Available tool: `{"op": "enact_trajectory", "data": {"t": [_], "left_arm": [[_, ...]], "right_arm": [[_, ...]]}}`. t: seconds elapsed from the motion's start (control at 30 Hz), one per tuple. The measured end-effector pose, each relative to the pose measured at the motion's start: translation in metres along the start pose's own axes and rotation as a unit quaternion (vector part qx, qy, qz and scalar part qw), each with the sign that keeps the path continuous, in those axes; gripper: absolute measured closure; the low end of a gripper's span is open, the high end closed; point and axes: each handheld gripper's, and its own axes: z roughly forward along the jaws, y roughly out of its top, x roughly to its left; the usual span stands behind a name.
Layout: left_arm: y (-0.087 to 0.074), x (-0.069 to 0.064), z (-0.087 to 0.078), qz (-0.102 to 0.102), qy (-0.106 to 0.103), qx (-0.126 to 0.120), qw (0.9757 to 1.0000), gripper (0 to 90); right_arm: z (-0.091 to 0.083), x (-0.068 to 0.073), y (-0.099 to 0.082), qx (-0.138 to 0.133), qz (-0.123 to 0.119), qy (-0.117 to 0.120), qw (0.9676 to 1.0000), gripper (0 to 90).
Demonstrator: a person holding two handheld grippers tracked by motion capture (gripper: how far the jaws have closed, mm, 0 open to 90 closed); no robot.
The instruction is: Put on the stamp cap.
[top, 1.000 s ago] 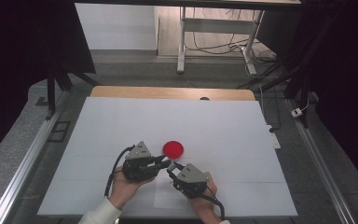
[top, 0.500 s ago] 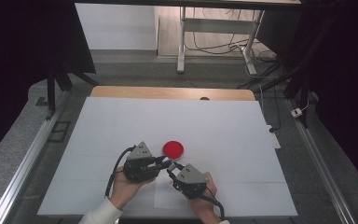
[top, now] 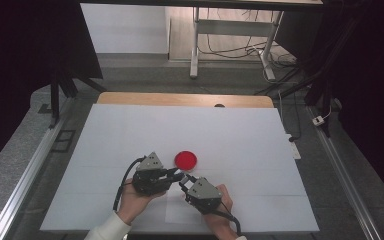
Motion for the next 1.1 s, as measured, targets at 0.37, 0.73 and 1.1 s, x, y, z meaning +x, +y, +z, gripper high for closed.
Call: {"op": "enact_trajectory", "data": {"t": [0.37,0.73,1.1], "left_arm": [[-0.0012,0.001,0.0002,-0.007,-0.008,-0.002,0.9999,75.9],[-0.0018,0.0027,0.0001,-0.018,-0.024,-0.006,0.9995,76.1],[-0.0017,0.0033,-0.0006,-0.015,-0.017,-0.002,0.9997,75.9]], "right_arm": [[-0.0018,0.0016,0.0002,-0.005,-0.011,-0.004,0.9999,65.2],[-0.0066,0.0021,0.0013,-0.021,-0.019,-0.007,0.9996,65.3],[-0.0042,0.0002,0.0009,-0.006,-0.017,0.004,0.9998,65.0]]}}
